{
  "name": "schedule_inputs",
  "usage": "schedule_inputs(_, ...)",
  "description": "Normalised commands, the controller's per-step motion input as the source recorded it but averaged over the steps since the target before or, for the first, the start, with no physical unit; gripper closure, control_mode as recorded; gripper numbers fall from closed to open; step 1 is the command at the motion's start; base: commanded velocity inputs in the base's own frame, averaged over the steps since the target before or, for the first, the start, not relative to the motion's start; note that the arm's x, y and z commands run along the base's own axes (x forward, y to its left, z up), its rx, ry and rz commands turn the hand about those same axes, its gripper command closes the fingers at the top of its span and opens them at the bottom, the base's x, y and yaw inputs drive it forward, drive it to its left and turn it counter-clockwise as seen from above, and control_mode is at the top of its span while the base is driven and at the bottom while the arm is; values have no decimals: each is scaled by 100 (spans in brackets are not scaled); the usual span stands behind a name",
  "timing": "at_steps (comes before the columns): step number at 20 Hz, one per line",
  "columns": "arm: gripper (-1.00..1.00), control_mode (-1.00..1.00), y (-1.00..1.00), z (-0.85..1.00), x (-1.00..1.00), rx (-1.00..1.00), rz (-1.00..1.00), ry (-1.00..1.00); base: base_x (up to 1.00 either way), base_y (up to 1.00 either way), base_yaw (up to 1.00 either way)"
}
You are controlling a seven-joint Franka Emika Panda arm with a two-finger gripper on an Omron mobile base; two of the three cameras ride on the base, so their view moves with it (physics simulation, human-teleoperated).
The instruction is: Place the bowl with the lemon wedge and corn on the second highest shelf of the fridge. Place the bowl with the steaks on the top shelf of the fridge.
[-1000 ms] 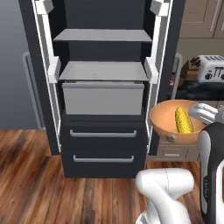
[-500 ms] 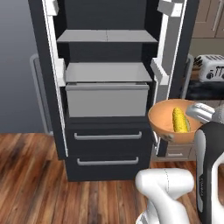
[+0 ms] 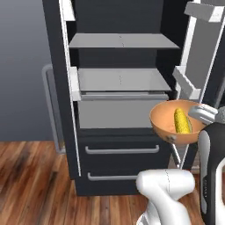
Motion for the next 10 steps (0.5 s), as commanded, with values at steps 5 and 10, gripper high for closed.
schedule_inputs(5, 100, 100, 0, 0, 0, 0, 0, 0, 1, 62, -4)
schedule_inputs(10, 100, 100, 0, 0, 0, 0, 0, 0, 72, 14, -2)
